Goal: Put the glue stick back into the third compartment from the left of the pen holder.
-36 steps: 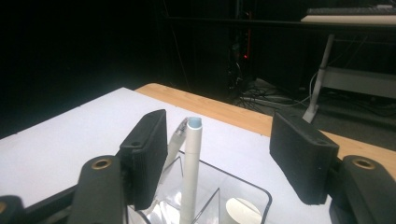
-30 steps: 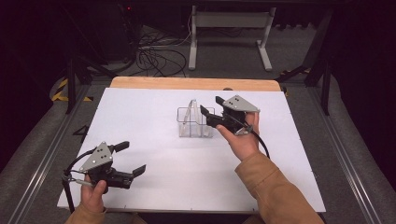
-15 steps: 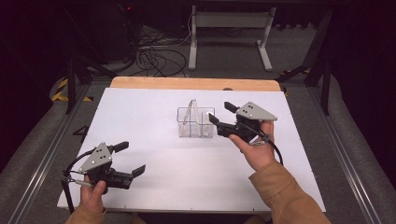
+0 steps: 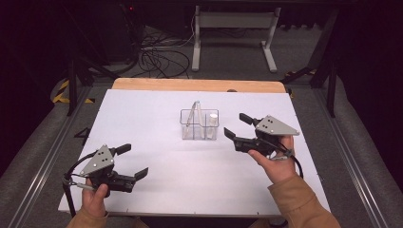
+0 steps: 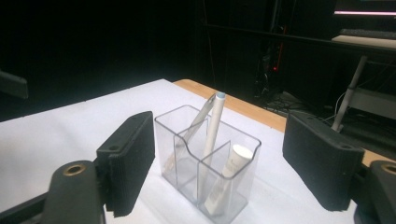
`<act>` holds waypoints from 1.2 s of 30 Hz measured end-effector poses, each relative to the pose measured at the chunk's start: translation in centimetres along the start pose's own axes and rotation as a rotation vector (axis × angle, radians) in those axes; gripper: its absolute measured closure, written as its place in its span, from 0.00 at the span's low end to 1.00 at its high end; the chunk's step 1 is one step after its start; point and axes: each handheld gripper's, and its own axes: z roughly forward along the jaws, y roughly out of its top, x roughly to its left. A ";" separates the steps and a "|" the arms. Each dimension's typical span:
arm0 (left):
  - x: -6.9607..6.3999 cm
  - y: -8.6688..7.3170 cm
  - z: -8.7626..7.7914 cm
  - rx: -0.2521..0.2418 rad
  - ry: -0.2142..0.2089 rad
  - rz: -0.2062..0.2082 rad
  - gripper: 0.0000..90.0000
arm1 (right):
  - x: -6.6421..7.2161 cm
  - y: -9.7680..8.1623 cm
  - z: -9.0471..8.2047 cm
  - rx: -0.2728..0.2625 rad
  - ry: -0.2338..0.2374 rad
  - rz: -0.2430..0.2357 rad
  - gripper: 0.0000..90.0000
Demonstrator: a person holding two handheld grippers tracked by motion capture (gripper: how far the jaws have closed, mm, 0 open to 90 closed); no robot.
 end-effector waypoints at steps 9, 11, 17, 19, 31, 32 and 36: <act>-0.1 0.0 0.0 -0.007 0.000 -0.004 0.03 | -0.6 -2.4 -1.6 0.037 0.021 0.008 0.28; -0.1 0.0 0.1 -0.008 -0.003 -0.005 0.03 | -0.7 -2.8 -1.8 0.045 0.023 -0.001 0.28; -0.1 0.1 -0.1 -0.009 -0.003 0.005 0.03 | -0.8 -4.3 -2.6 0.044 0.031 0.007 0.28; -0.1 0.1 -0.1 -0.009 -0.001 0.008 0.03 | -0.8 -4.9 -2.8 0.050 0.032 0.008 0.28; -0.2 0.0 -0.2 -0.013 0.000 0.015 0.02 | -1.0 -8.6 -3.5 0.121 0.010 0.023 0.27; -0.2 -0.1 -0.2 -0.013 0.001 0.017 0.02 | -1.0 -8.9 -3.6 0.126 0.008 0.023 0.27; -0.2 -0.1 -0.3 -0.012 0.002 0.021 0.02 | -0.9 -9.8 -3.7 0.161 -0.008 0.048 0.27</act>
